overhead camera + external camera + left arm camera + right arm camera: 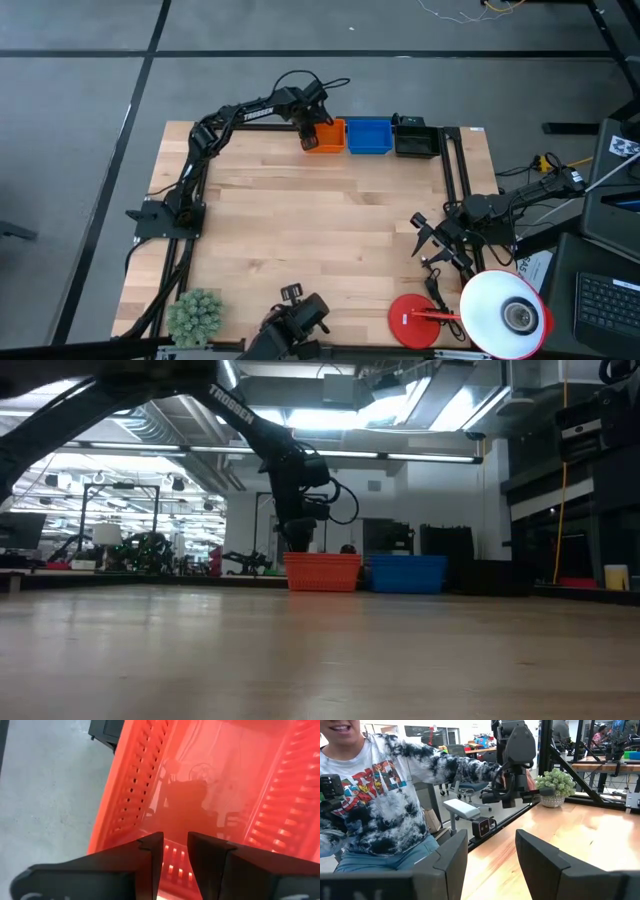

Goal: Stack baskets by color
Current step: Stack the bottom orange bin on top of the top orange bin, then return to Home Position

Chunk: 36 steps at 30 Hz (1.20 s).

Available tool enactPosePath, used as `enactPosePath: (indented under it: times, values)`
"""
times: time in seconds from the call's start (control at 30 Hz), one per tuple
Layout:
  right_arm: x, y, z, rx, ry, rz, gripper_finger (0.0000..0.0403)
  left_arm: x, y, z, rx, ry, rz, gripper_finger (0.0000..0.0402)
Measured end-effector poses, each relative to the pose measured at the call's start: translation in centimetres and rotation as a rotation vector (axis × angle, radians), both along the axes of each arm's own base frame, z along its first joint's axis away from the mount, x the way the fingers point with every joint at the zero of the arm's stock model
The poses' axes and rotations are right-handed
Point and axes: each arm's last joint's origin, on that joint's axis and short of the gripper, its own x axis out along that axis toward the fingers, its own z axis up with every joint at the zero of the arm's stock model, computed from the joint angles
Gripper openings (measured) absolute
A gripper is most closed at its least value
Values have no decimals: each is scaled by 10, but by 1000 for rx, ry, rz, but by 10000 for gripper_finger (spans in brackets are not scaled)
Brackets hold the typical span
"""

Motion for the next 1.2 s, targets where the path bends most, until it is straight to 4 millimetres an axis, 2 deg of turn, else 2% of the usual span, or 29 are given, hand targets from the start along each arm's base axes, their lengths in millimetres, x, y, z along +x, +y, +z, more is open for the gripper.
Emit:
enactPosePath:
  times: [0.33, 0.43, 0.53, 0.63, 0.73, 0.83, 1.03, 1.1, 1.2]
  values:
    - [0, 0, 0, -1, -1, 0, 168, 13, -4, 25, 56, -49, -2, 80]
    - [0, 0, 0, -2, -1, 0, 168, 20, -16, 44, 41, -93, -11, 80]
    - [0, 0, -1, -3, 6, 0, 168, 30, -45, 79, 28, -141, -53, 80]
    - [0, 0, -1, -6, 4, 0, 168, 31, -79, 116, 23, -141, -91, 80]
    - [0, 0, 0, -3, -2, 0, 168, 20, -115, 148, 12, -98, -131, 80]
    - [0, 0, 4, 33, -22, 0, 168, 6, -149, 170, -27, -79, -125, 80]
    - [1, -2, 4, 18, -40, -78, 168, -31, -206, 193, -89, 1, -205, 80]
    - [2, -3, 4, 31, -25, -118, 168, -41, -220, 193, -114, -40, -210, 80]
    - [2, -3, 4, 37, -20, -123, 168, -59, -236, 182, -126, -101, -204, 80]
